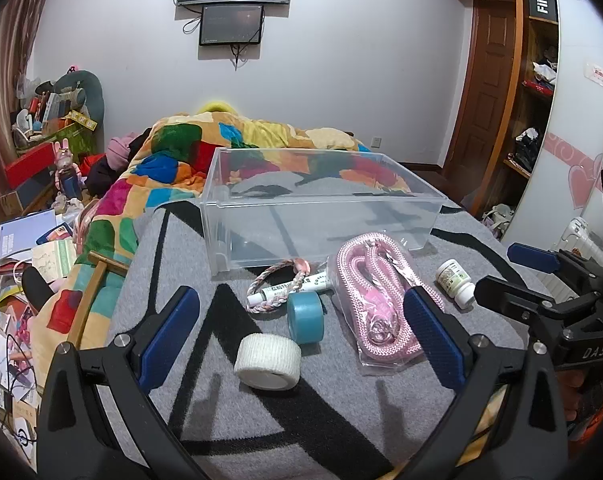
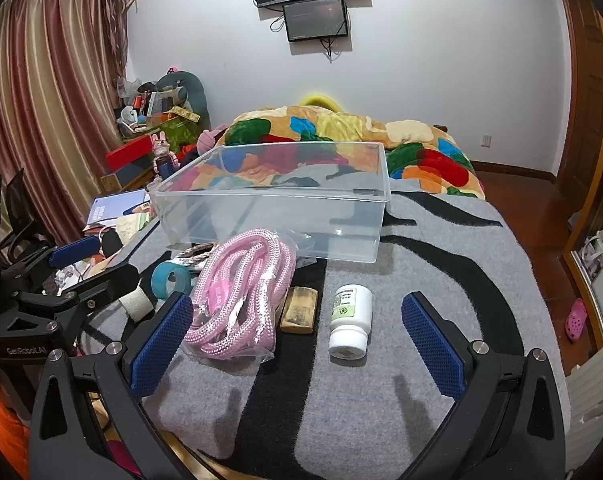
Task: Organize objects
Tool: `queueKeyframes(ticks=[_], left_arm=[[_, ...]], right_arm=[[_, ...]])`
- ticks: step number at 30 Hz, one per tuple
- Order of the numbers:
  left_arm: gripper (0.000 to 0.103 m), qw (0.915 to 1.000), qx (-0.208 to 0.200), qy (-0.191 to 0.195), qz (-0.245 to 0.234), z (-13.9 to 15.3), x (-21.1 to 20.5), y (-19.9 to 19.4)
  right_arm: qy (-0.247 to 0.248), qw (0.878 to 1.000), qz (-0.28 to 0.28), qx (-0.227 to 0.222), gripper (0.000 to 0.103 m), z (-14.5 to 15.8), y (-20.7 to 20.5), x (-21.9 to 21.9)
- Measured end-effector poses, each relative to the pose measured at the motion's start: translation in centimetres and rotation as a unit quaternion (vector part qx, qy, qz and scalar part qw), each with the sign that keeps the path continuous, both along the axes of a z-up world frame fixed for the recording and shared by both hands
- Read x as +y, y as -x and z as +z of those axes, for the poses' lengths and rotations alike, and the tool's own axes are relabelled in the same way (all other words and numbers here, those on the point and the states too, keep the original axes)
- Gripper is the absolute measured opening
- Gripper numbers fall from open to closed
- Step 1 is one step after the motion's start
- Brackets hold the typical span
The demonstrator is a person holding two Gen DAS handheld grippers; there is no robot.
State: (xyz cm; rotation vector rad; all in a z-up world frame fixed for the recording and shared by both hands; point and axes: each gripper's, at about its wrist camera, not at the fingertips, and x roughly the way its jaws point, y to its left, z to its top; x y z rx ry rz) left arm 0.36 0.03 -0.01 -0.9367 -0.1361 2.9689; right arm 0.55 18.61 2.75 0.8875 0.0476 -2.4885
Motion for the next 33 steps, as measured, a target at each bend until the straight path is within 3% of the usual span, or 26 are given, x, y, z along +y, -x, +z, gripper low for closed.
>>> queueKeyframes(ticks=[33], left_arm=[[0.103,1.0,-0.001,-0.005,0.002,0.07,-0.2,-0.17]], right_arm=[[0.001,1.0,0.008,-0.003,0.103,-0.09,-0.04,-0.02]])
